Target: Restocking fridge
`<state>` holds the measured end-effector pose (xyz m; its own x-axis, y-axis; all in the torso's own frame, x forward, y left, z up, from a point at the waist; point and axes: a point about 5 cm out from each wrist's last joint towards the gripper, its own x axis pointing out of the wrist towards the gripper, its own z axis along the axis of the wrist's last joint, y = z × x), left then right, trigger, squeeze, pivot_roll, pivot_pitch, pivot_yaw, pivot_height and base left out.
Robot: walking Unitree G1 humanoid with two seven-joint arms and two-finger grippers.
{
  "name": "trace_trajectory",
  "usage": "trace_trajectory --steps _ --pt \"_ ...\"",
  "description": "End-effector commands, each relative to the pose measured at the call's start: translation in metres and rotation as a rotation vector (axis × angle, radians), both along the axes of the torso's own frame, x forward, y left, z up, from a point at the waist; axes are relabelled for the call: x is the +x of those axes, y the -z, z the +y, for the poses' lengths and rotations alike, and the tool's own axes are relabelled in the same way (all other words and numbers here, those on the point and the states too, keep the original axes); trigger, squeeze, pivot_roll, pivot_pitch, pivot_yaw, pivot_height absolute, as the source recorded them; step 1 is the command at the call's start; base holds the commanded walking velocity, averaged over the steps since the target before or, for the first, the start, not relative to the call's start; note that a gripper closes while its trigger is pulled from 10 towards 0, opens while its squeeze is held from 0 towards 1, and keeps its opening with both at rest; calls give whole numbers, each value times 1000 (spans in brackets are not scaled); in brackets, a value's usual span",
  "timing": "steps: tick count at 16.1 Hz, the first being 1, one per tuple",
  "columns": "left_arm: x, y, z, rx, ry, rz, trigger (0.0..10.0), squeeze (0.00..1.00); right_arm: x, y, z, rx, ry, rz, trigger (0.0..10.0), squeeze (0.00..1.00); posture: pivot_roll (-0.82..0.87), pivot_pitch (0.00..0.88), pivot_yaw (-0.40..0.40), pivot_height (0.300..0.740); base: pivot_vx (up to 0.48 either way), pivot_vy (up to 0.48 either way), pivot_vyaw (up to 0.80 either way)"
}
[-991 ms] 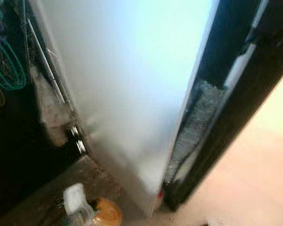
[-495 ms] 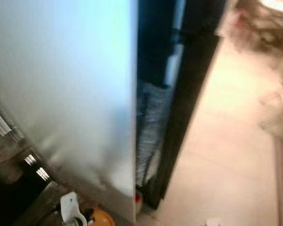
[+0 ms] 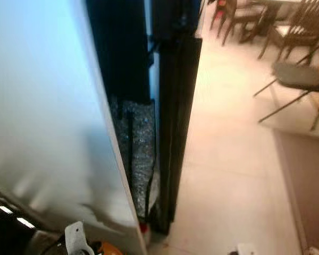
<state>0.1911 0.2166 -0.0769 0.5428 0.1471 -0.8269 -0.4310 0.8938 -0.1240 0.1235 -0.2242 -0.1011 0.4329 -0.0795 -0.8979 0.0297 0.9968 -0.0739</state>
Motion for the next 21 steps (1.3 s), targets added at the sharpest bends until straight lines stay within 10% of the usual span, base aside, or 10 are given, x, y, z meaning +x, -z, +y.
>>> trace_trajectory --steps 1,6,8,9,15,16,21 --pt "-10 4 7 19 -66 24 10000 0 4 -2 -1 -3 53 -41 10000 0 -138 0 51 740 0 0 0" --pt "-15 4 16 54 -85 34 10000 0 5 -9 -10 -174 204 -216 10000 0 -158 0 68 740 0 0 0" --pt "-12 2 17 62 -77 27 10000 0 64 -72 -58 -432 171 -642 10000 0 -170 0 68 740 0 0 0" --pt "-9 0 17 67 -72 19 10000 0 76 -100 -57 -487 125 -805 10000 0 -172 0 64 740 0 0 0" --pt "-2 -3 17 72 -77 -7 10000 0 109 -185 5 -437 -8 -1190 10000 0 -160 0 63 740 0 0 0" --pt "1 -5 18 72 -81 -16 10000 0 113 -209 38 -329 -21 -1283 10000 0 -165 0 59 740 0 0 0" --pt "9 -8 15 59 -88 -42 10000 0 116 -211 74 -126 85 -1227 10000 0 -163 0 58 740 0 0 0"
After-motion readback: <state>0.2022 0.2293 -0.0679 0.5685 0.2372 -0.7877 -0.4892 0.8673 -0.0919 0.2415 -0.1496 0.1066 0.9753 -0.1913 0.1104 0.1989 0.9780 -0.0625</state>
